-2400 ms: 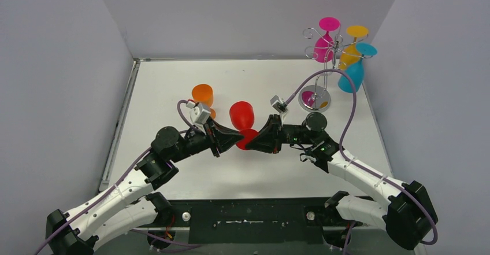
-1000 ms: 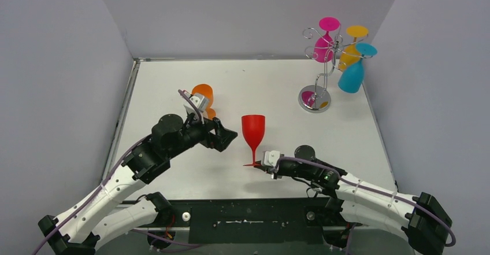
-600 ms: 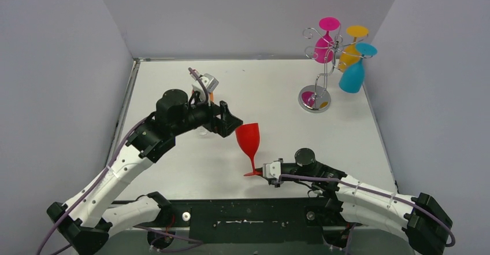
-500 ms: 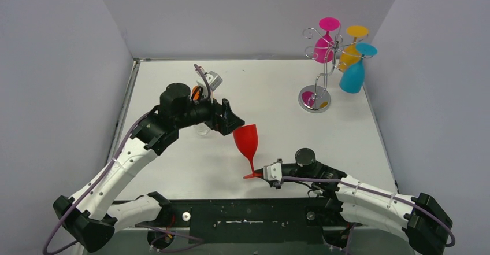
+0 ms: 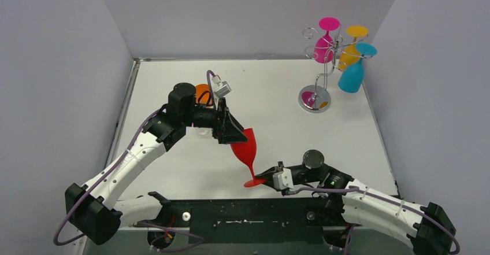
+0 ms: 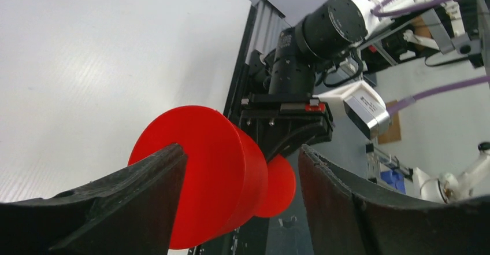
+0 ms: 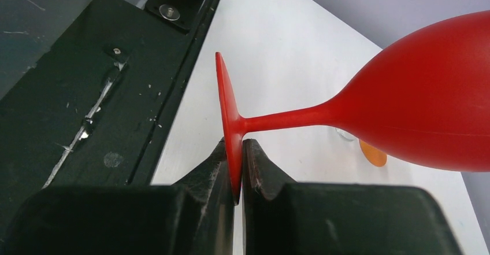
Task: Take the wine glass off the wine glass rack
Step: Place the wine glass at the center of the board.
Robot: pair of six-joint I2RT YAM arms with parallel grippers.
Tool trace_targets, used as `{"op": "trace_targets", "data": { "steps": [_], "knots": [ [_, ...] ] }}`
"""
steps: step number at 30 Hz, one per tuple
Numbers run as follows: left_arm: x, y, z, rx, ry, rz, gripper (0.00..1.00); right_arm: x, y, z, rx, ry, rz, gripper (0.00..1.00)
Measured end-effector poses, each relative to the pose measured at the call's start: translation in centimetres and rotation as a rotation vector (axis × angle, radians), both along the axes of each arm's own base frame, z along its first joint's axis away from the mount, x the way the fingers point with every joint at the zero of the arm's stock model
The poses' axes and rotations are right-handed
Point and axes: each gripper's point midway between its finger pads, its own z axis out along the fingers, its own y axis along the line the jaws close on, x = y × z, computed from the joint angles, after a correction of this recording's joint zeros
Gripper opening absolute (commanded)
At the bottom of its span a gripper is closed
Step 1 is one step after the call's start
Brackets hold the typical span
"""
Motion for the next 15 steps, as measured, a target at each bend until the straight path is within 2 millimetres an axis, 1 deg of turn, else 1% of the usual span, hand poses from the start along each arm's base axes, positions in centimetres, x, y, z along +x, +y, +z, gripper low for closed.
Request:
{"op": "trace_targets", "data": {
  "steps": [2,7,9,13,15],
  "knots": [
    [-0.6,0.1,-0.1,0.0,-0.006,-0.037,0.64,-0.3,-0.1,0.2,0.007,-0.003,0.014,0.0],
    [-2.1,0.0,0.2,-0.021,-0.022,-0.126,0.58,-1.4,-0.4,-0.3,-0.012,0.014,0.064,0.0],
    [-2.8,0.0,0.3,-0.021,-0.041,-0.16,0.57,-1.6,-0.4,-0.3,-0.013,0.012,0.079,0.0],
    [-4.1,0.1,0.1,0.021,-0.1,-0.219,0.56,-1.7,-0.3,-0.9,-0.031,0.021,0.092,0.0],
    [-4.4,0.3,-0.3,0.058,-0.127,-0.23,0.54,-1.8,-0.3,-1.0,-0.032,0.018,0.103,0.0]
  ]
}}
